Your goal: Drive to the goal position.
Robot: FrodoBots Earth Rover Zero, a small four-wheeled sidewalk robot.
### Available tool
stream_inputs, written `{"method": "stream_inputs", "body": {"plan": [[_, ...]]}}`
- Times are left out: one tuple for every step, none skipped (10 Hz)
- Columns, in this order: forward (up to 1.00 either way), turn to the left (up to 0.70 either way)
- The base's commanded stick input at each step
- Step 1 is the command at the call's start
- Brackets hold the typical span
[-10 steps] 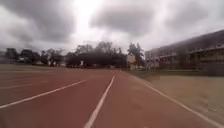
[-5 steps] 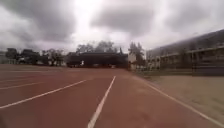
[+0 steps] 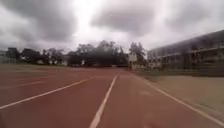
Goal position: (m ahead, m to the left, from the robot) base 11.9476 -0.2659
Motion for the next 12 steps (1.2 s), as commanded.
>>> {"method": "stream_inputs", "body": {"plan": [[0.70, 0.00], [0.70, 0.00], [0.70, -0.11], [0.70, -0.28], [0.70, -0.35], [0.70, -0.35], [0.70, -0.24], [0.70, -0.07], [0.70, 0.00], [0.70, 0.00], [0.70, 0.00], [0.70, 0.00]]}}
